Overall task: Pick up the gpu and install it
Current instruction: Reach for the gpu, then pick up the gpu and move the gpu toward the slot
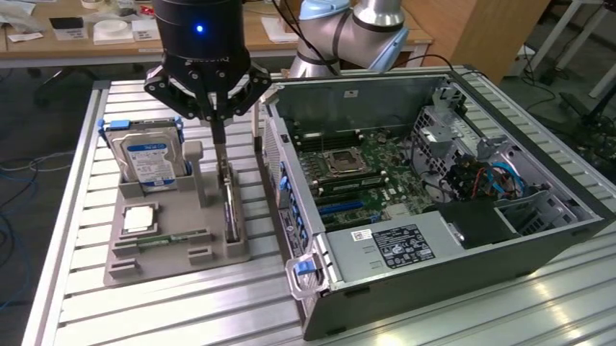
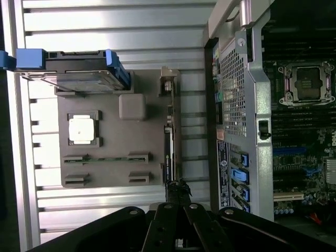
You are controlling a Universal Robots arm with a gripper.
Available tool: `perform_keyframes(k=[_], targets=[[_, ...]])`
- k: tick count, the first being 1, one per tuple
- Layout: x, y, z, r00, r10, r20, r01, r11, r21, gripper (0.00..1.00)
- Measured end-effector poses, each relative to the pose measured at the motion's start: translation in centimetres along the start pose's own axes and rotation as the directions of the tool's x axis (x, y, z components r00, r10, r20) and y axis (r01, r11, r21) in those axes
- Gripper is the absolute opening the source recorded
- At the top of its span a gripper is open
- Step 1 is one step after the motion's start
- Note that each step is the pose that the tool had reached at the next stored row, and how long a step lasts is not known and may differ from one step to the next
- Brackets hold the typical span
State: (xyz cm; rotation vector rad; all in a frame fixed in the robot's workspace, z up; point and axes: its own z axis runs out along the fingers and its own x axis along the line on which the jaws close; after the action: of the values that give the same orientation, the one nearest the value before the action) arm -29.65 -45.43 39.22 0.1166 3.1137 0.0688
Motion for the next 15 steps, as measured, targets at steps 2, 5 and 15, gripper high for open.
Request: perform_keyframes(k=[2,5,15], targets=[[0.00,0.00,0.00,1.0000,0.000,0.0001,0.000,1.0000,0.0000,0.11],[0.00,0.00,0.00,1.0000,0.000,0.0001,0.000,1.0000,-0.0001,0.11],[0.00,0.00,0.00,1.0000,0.000,0.0001,0.000,1.0000,-0.0001,0.17]])
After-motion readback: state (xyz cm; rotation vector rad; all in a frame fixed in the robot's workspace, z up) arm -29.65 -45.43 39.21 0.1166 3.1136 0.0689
